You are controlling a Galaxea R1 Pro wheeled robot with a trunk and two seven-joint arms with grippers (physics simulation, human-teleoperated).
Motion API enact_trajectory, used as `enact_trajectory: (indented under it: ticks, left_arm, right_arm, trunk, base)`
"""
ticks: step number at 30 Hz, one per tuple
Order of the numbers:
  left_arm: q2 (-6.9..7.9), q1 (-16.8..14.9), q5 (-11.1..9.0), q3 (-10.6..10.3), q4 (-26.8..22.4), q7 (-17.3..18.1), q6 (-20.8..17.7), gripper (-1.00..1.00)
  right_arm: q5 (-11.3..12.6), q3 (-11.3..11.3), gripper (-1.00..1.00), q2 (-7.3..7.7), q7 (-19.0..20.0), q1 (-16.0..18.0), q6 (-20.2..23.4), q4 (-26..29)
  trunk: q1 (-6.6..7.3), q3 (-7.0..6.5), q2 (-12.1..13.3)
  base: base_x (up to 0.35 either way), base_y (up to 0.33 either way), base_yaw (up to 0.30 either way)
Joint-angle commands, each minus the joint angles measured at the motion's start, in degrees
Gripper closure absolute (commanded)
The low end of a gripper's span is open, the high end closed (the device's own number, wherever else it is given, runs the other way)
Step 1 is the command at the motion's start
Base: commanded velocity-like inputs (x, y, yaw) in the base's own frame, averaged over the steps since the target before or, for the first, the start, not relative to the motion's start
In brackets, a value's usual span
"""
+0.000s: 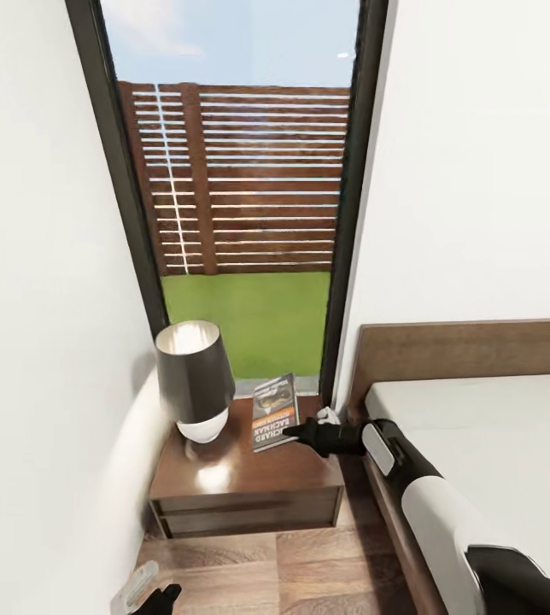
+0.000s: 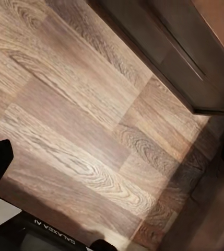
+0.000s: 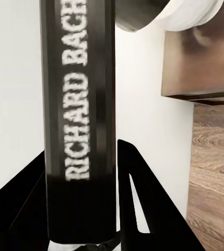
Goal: In the bedroom, move the book from the bed onto either nightstand, and place the two sandals side by side next to the bed.
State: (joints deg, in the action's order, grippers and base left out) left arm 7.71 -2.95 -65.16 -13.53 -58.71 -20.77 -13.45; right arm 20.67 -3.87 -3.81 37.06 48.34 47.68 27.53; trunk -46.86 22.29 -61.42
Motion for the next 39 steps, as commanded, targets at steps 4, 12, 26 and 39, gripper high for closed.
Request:
enact_trajectory:
  ticks: [4, 12, 26, 39]
  left_arm:
    - [0.03, 0.0, -0.4, -0.2, -0.1, -0.4, 0.0, -1.00]
    - [-0.32, 0.0, 0.2, -0.2, -0.1, -0.4, -0.1, -1.00]
    - [-0.40, -0.1, -0.2, 0.2, -0.3, -0.6, -0.4, -1.00]
    - [-0.09, 0.0, -1.3, 1.1, -4.1, -1.2, -8.7, -1.00]
  right_arm:
    - [0.2, -1.6, 1.00, -0.07, 0.2, 0.1, 0.4, -0.1]
    - [0.1, -4.8, 1.00, 0.36, 0.0, 0.1, 0.3, -0.1]
    - [0.1, -5.0, 1.00, 0.28, -2.7, 0.3, 0.5, -0.2]
    - [-0.1, -4.9, 1.00, 0.28, -2.6, 1.0, 1.4, -1.0]
  trunk:
    - [-0.04, 0.07, 0.0]
    - [-0.04, 0.07, 0.0]
    - [-0.04, 0.07, 0.0]
    - [-2.01, 1.68, -3.7]
  base:
    - [0.287, 0.193, 0.000]
    - [0.113, 0.062, 0.000]
    - [0.207, -0.041, 0.000]
    - [0.019, -0.005, 0.000]
